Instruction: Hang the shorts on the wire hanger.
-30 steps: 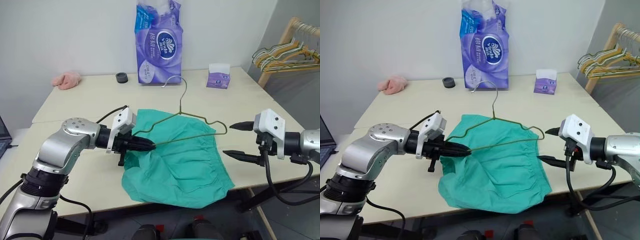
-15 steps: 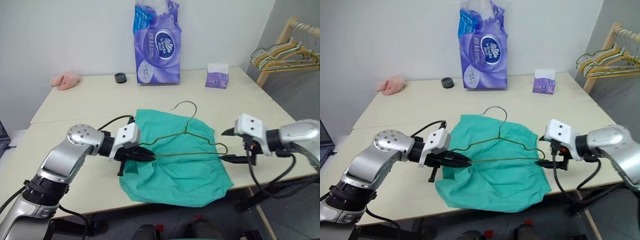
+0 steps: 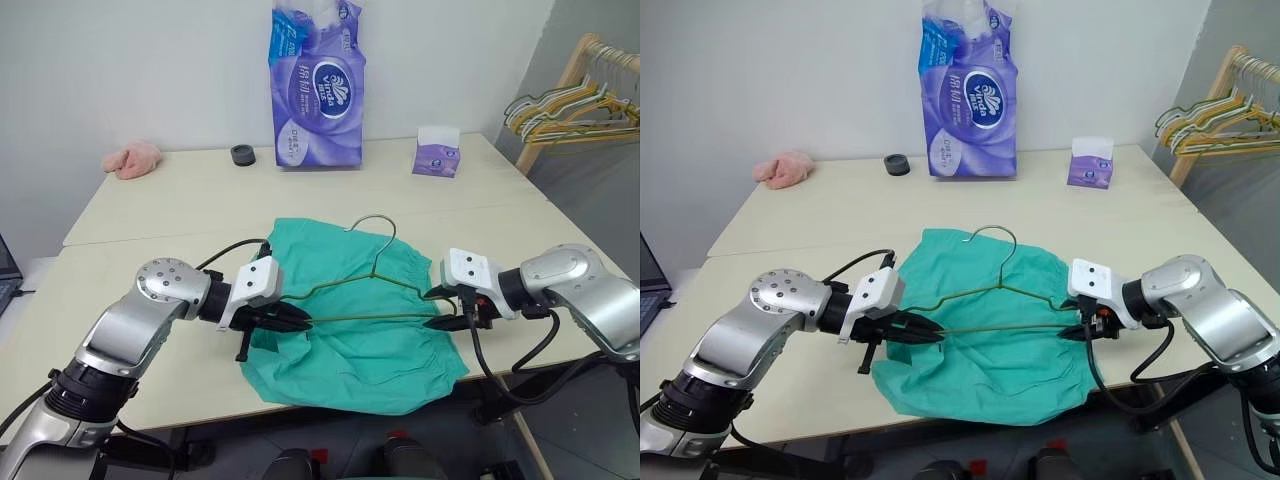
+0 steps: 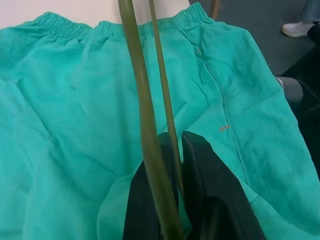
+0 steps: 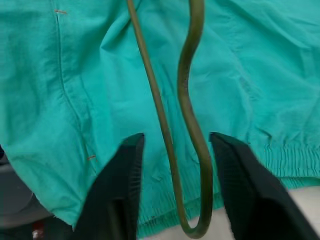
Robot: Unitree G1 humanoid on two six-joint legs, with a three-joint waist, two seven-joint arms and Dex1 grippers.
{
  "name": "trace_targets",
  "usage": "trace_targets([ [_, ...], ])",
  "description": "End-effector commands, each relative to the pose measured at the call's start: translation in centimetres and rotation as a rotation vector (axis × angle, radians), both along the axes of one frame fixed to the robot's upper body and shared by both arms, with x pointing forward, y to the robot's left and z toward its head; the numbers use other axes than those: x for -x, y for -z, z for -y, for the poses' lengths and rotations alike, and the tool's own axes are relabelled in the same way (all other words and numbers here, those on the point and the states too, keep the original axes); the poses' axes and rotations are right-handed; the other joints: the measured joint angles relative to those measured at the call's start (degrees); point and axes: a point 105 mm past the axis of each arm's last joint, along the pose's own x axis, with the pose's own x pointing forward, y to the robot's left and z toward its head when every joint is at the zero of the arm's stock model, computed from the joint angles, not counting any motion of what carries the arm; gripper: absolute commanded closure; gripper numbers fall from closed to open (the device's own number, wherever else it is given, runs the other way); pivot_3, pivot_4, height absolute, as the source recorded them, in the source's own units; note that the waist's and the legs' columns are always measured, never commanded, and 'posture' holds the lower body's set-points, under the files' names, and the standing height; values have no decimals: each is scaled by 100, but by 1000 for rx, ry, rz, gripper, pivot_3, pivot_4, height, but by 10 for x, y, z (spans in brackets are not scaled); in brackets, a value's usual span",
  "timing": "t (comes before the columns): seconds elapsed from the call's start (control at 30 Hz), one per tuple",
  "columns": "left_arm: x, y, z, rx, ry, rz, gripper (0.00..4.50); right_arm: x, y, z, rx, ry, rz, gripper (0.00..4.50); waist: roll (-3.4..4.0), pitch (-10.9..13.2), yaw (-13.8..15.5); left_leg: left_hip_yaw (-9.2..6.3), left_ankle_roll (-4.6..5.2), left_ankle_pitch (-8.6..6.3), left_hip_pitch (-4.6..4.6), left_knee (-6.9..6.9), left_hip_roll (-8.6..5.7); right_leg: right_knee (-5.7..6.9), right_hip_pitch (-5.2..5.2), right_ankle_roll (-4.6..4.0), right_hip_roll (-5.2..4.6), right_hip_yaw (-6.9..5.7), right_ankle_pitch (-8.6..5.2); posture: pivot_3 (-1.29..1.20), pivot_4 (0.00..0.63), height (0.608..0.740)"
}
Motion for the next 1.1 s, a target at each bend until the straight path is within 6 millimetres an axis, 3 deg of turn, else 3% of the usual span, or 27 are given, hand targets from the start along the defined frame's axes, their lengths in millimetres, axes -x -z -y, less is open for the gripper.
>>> trace_targets([
  [0.03, 1, -11, 2, 7, 20, 53, 4500, 1, -2, -5, 13, -32, 21, 3794, 0, 0, -1, 0, 0, 0, 0, 0, 0, 0, 0, 0, 0, 0, 0, -34, 20, 740],
  [0.1, 1, -11, 1, 8, 19, 53, 4500, 1, 0, -5, 24, -36, 23, 4483, 0, 0, -4, 0, 0, 0, 1, 0, 0, 1, 0, 0, 0, 0, 0, -34, 20, 740],
  [0.73, -3, -15, 9, 44, -3, 65, 4500, 4, 5, -5, 31, -68, 35, 4483, 0, 0, -1, 0, 0, 0, 1, 0, 0, 1, 0, 0, 0, 0, 0, -36, 22, 740],
  [0.93, -2, -9, 5, 69, -39, 17, 2693, 4, 2, -3, 20, -54, 39, 4500, 0, 0, 1, -2, 0, 0, 1, 0, 0, 1, 1, 0, 0, -2, 0, -39, 24, 740],
  [1.1, -11, -13, -11, 169, -187, -48, 1206, 4, 0, 4, 22, -33, 40, 4500, -1, 1, 2, -2, 0, 0, 0, 1, 0, 1, 0, 0, 0, 0, 0, -38, 22, 740],
])
